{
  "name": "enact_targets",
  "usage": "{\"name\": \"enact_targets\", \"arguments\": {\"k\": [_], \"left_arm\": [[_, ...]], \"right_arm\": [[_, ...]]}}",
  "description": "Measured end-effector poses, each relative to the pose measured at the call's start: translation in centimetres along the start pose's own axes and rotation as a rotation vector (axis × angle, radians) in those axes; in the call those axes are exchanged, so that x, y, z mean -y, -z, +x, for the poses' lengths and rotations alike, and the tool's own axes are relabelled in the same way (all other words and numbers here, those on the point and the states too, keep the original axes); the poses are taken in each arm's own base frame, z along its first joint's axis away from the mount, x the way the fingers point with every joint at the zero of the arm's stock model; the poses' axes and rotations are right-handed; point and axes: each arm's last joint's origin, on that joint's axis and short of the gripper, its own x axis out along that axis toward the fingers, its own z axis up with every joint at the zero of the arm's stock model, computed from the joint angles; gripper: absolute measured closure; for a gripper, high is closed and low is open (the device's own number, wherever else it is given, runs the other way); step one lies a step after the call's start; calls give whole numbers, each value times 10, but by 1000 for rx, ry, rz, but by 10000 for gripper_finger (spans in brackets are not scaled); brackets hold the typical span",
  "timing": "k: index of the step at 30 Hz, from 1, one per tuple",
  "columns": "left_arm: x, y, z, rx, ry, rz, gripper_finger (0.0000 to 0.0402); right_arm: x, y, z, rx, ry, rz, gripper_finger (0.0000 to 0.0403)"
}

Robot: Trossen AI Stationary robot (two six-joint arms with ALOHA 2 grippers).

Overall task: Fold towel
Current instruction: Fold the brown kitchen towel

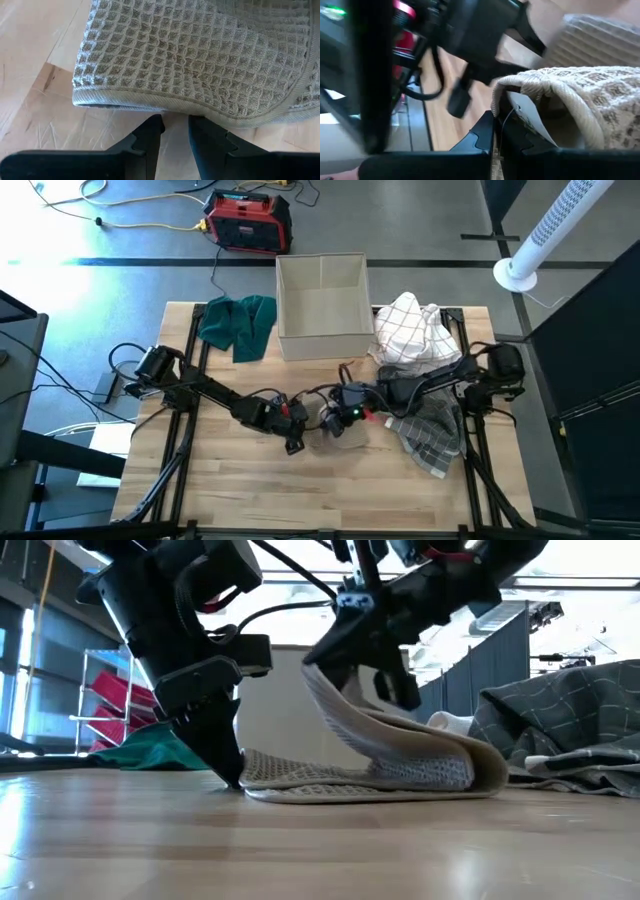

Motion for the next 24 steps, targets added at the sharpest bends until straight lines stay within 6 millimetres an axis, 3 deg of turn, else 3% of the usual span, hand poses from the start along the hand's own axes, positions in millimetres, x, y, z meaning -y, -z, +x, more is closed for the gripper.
{"name": "enact_targets", "arguments": {"k": [5,13,24], "left_arm": [[0,0,0,0,1,0,310],[0,0,0,-2,7,5,310],[0,-1,0,-1,11,-38,310]], "right_arm": [[0,-5,0,25,-22,3,393],[-2,-8,0,49,-46,-19,272],[-21,-15,-21,55,-139,-41,199]]}}
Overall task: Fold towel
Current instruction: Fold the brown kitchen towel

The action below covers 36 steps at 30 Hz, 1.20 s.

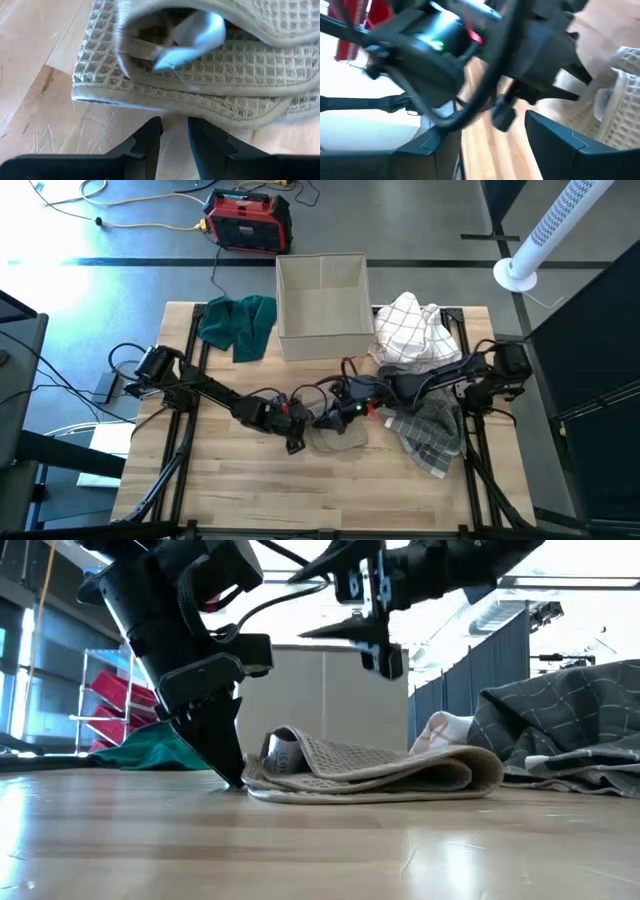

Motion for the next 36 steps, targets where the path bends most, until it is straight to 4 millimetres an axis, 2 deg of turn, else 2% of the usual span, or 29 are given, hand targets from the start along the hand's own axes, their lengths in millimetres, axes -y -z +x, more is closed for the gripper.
{"name": "enact_targets", "arguments": {"k": [4,6,9,12,15,20,29,32,36], "left_arm": [[0,-2,-4,0,14,-14,310],[1,-7,-12,6,26,-20,311],[6,-26,-34,70,72,-46,317],[12,-51,-58,215,96,-62,324],[14,-67,-67,336,93,4,335],[0,-74,-40,278,96,192,375],[-26,-74,6,100,150,196,398],[-32,-68,20,20,153,199,401],[-37,-65,22,-15,124,188,401]], "right_arm": [[-16,-6,-15,9,-58,-56,199],[-25,-9,-27,24,-72,-90,199],[-37,-14,-48,56,-56,-151,200],[-46,-16,-69,95,-12,-210,204],[-51,-16,-86,116,45,-245,209],[-54,-10,-102,124,124,-254,215],[-60,10,-106,62,185,-263,219],[-59,17,-106,48,224,-265,220],[-61,22,-106,39,238,-275,220]]}}
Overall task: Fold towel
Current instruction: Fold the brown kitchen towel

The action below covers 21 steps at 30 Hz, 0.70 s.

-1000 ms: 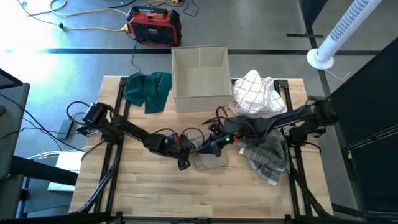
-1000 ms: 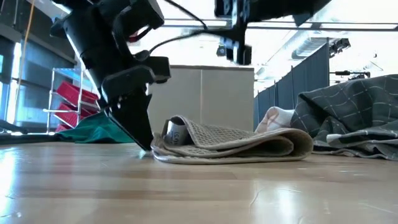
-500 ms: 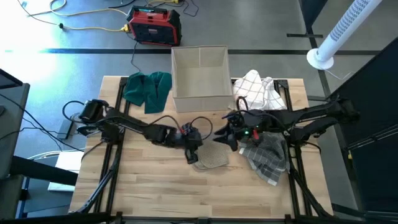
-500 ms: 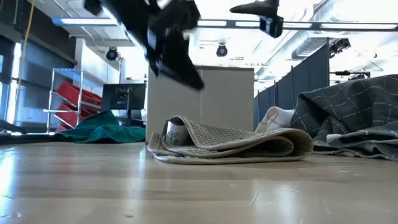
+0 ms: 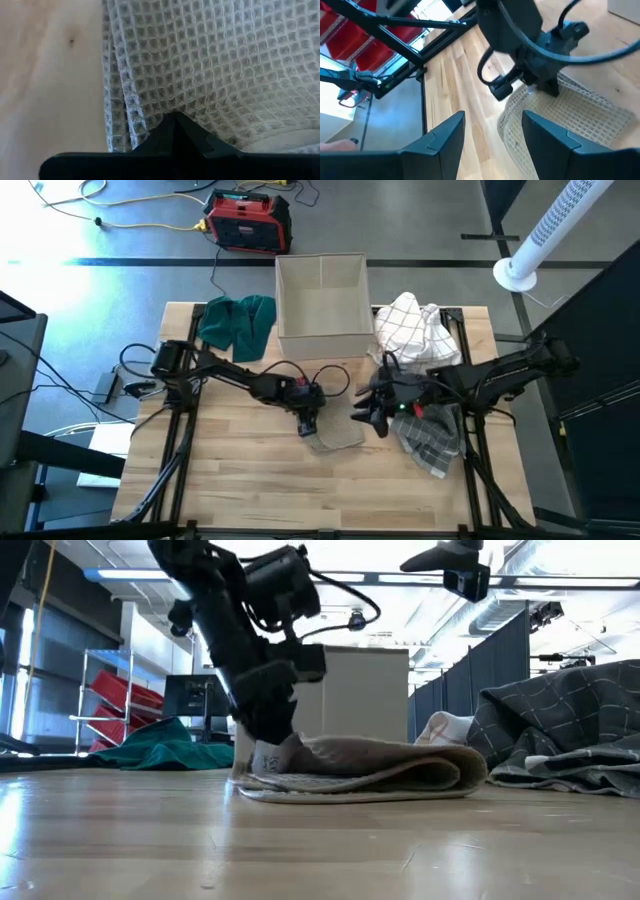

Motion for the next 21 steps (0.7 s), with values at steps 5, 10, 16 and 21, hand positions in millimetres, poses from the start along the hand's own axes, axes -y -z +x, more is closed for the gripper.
{"name": "enact_targets", "arguments": {"k": [5,10,16,21], "left_arm": [[0,-15,-31,100,-6,-17,401],[12,-35,-64,269,50,-81,401],[37,-36,-46,367,167,-105,401],[41,-22,-12,260,138,-129,401]], "right_arm": [[-3,3,-1,-13,-7,-12,220],[-7,5,-12,-16,-28,-27,220],[-10,5,-45,25,-29,-45,220],[-9,4,-73,100,-6,-57,220]]}}
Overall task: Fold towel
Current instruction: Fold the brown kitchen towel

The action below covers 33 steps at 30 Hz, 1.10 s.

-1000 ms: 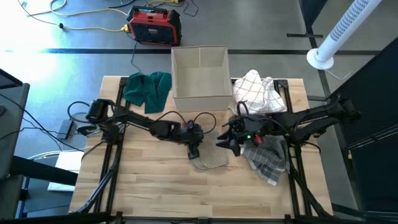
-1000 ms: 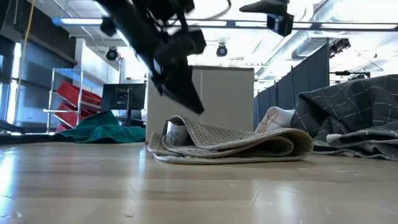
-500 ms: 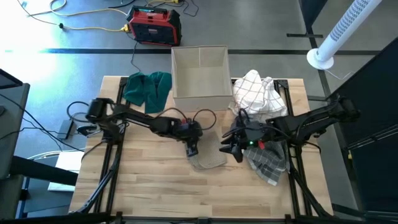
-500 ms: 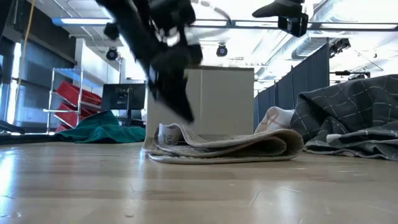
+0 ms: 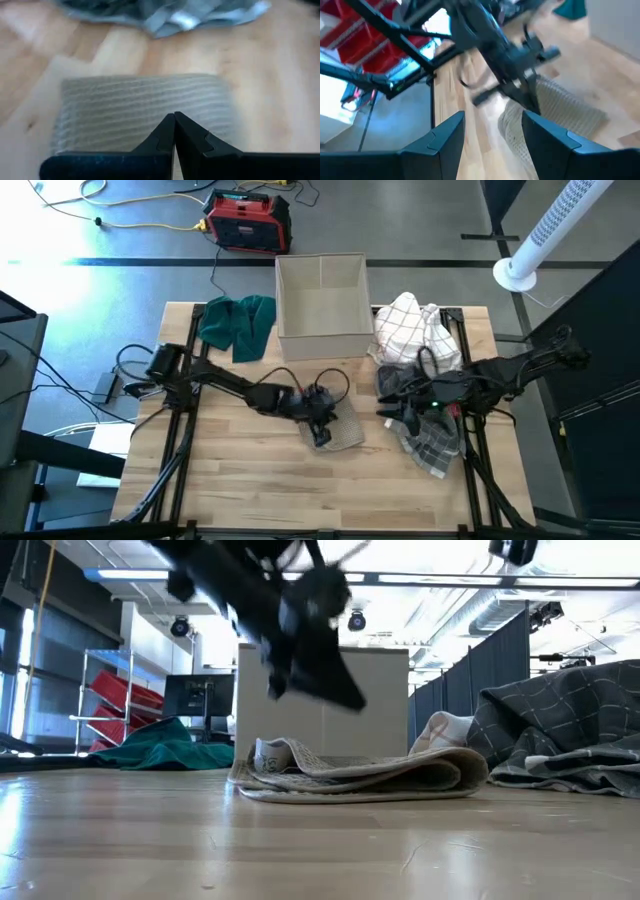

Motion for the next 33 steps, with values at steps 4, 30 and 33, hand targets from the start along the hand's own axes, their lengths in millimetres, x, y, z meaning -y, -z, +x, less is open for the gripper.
{"name": "enact_targets", "arguments": {"k": [4,30,33], "left_arm": [[-1,18,15,-91,-14,-10,401],[92,137,-92,-809,-168,121,401],[101,150,-108,-850,-199,99,401]], "right_arm": [[3,-2,-19,51,22,-5,220],[13,2,-28,18,108,-42,220],[13,2,-28,16,110,-43,220]]}}
